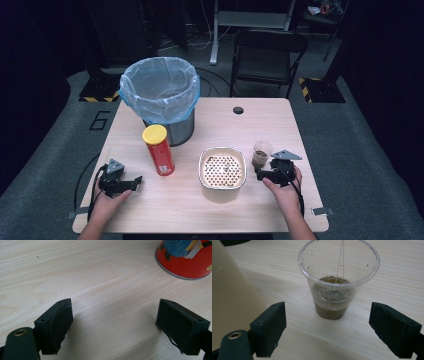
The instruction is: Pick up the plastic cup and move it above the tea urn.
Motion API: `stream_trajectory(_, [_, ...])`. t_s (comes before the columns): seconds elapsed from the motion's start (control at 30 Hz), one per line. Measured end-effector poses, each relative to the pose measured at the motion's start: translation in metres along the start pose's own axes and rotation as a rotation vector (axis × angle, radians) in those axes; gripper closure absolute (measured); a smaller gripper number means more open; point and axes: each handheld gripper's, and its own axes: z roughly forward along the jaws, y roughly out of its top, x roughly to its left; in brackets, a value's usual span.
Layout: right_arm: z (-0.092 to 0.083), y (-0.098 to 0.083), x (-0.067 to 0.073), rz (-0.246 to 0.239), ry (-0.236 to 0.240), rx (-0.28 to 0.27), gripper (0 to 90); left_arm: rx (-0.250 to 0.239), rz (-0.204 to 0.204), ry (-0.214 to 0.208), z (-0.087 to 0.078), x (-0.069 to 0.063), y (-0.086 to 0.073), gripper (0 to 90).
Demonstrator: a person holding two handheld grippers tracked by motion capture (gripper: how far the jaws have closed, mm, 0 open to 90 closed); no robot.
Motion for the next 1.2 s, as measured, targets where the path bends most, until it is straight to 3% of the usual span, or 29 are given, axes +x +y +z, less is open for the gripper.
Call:
stream_trajectory(0.47, [0.027,0.024,0.005,-0.021,-0.045,0.024,14.7,0.001,0.001,-0.001,0.000,0.000,0.000,13.4])
stream_trajectory(0.73, [0.041,0.032,0.007,-0.065,-0.059,0.018,22.2,0.000,0.000,0.000,0.000,0.000,0.000,13.4])
stream_trajectory(0.83, [0.043,0.034,0.007,-0.078,-0.062,0.013,24.9,0.000,0.000,0.000,0.000,0.000,0.000,13.4])
stream_trajectory(1.03, [0.045,0.035,0.004,-0.084,-0.018,-0.001,28.9,-0.001,-0.001,0.000,0.000,0.000,0.000,13.4])
stream_trajectory(1.2, [0.040,0.033,0.002,-0.102,-0.025,-0.003,30.3,0.001,0.001,0.000,0.000,0.000,0.000,13.4])
